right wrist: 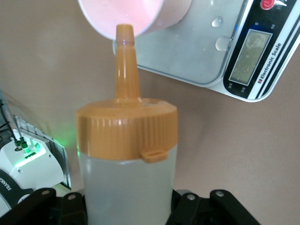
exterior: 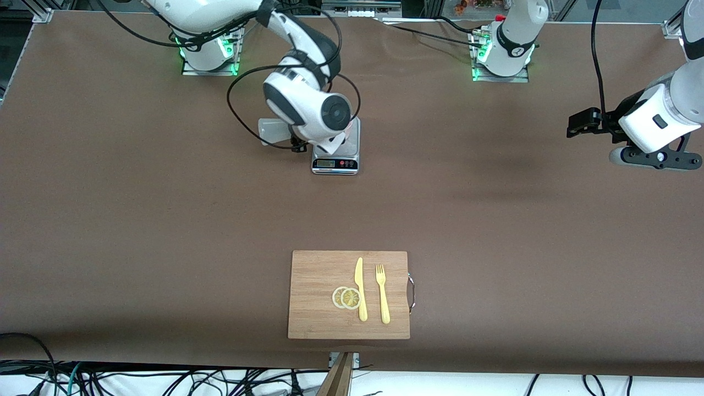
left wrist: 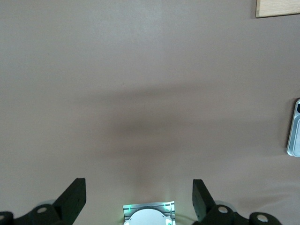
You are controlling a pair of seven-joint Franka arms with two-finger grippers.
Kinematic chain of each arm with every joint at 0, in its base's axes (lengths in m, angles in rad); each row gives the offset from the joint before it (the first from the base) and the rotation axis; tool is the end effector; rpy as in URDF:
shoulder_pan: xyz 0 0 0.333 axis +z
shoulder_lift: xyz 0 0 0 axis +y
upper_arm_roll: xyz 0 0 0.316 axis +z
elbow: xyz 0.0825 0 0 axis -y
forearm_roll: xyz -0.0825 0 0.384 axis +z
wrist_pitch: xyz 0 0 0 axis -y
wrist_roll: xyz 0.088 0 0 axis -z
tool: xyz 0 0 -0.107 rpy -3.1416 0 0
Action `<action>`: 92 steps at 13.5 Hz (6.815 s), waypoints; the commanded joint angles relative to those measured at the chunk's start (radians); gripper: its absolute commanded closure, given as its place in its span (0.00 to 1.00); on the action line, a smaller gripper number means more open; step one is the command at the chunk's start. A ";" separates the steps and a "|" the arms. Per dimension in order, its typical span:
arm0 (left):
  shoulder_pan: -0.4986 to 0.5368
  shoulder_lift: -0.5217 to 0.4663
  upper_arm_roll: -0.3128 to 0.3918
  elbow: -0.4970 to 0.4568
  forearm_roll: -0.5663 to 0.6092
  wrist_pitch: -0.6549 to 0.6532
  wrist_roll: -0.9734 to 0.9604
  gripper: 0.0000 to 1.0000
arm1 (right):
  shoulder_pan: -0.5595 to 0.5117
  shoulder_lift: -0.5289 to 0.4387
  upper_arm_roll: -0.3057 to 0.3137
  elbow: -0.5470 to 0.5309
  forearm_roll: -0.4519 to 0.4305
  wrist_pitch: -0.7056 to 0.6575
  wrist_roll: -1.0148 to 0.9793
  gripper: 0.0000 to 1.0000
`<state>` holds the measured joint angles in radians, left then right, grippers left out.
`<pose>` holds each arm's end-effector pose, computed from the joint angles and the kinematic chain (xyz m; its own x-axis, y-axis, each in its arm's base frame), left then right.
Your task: Add sauce to pink cup with both arms
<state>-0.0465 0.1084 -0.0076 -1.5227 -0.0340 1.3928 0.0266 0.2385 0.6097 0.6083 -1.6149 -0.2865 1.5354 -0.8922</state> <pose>0.5637 -0.0344 0.5728 0.9683 -0.0852 -0.2349 -0.0777 -0.9961 0.0410 0.4566 0.4077 0.2880 -0.3106 0.9121 -0.2675 0.8673 0.1568 -0.4724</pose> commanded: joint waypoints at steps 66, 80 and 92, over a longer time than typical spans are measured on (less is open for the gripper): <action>-0.004 0.037 -0.002 0.084 0.006 -0.015 0.018 0.00 | -0.211 -0.464 -0.611 -0.069 0.276 0.051 0.610 0.00; -0.001 0.039 -0.002 0.090 0.005 -0.015 0.016 0.00 | -0.226 -0.639 -0.676 -0.039 0.273 0.048 0.963 0.00; 0.002 0.039 0.000 0.090 0.005 -0.015 0.018 0.00 | -0.234 -0.630 -0.680 -0.059 0.286 0.155 0.947 0.00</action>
